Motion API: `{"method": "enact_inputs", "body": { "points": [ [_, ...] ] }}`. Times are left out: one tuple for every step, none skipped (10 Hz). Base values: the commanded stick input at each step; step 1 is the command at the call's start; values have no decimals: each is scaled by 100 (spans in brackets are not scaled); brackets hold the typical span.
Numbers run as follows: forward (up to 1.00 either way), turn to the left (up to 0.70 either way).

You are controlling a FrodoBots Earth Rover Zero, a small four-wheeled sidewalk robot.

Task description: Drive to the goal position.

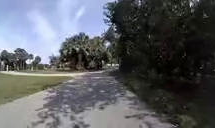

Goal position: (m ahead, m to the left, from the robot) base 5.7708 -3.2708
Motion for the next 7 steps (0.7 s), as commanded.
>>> {"method": "enact_inputs", "body": {
  "points": [
    [70,14],
    [70,14],
    [70,14],
    [70,14],
    [70,14],
    [70,14],
    [70,0]
  ]
}}
